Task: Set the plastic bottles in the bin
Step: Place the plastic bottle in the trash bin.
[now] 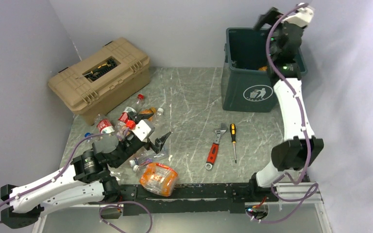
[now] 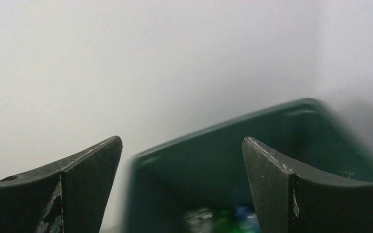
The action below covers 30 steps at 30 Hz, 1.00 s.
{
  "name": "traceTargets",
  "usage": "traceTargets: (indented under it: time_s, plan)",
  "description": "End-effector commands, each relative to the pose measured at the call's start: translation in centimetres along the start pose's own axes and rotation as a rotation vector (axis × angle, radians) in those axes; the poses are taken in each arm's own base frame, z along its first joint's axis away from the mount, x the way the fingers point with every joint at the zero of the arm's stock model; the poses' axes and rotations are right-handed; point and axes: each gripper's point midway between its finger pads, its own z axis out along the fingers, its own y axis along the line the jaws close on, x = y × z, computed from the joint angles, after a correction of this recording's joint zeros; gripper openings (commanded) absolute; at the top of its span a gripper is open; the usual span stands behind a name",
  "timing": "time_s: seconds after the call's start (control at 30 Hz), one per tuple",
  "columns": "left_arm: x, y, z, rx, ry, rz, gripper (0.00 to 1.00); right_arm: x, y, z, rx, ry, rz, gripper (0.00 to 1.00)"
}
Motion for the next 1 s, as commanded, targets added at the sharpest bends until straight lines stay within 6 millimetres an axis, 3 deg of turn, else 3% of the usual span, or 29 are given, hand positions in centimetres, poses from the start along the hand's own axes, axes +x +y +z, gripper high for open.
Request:
traceTargets:
  time_s: [0.0,0.07,0.13,0.17,0.27,0.4,0.53,0.67,0.83,0.97]
  plan:
    - [-2.3,1.2,-0.4,-0.046,-0.064,-0.048,0.99,-6.5,12.6,-9.5,-0.32,-0.127,0.031,1.0]
    - [-2.4,1.5,-0.6,-0.061,-0.067,-0.042,0.99,-4.4,16.1,-14.0,-0.421,-0.098,0.012,1.0]
    - [-2.2,2.0,-0.6,-0.089,-0.06,-0.043,0.99,-2.6,17.6,-18.4,-0.493,-0.063,0.05,1.0]
    - [-2.2,2.2,-0.7,-0.102,-0.057,-0.047,0.99,-0.6,18.6,-20.6,-0.539,-0.018,0.063,1.0]
    - [-1.9,2.4,-0.7,-0.116,-0.05,-0.047,0.99,4.6,19.6,-24.9,-0.56,0.109,0.032,1.0]
    - [-1.7,2.9,-0.7,-0.148,-0.028,-0.069,0.99,11.3,19.9,-29.7,-0.518,0.275,-0.134,1.0]
    - [-1.4,3.7,-0.6,-0.207,0.019,-0.083,0.99,17.3,18.7,-33.2,-0.49,0.437,-0.21,1.0]
    - [-1.2,4.8,-0.7,-0.28,0.033,-0.103,0.99,22.1,17.0,-35.4,-0.501,0.574,-0.14,1.0]
    - [-1.2,5.6,-1.2,-0.33,0.044,-0.139,0.99,26.5,14.7,-36.4,-0.588,0.717,0.023,1.0]
    - [-0.1,6.2,-1.8,-0.366,0.105,-0.113,0.99,30.1,13.4,-39.0,-0.703,0.822,0.041,0.93]
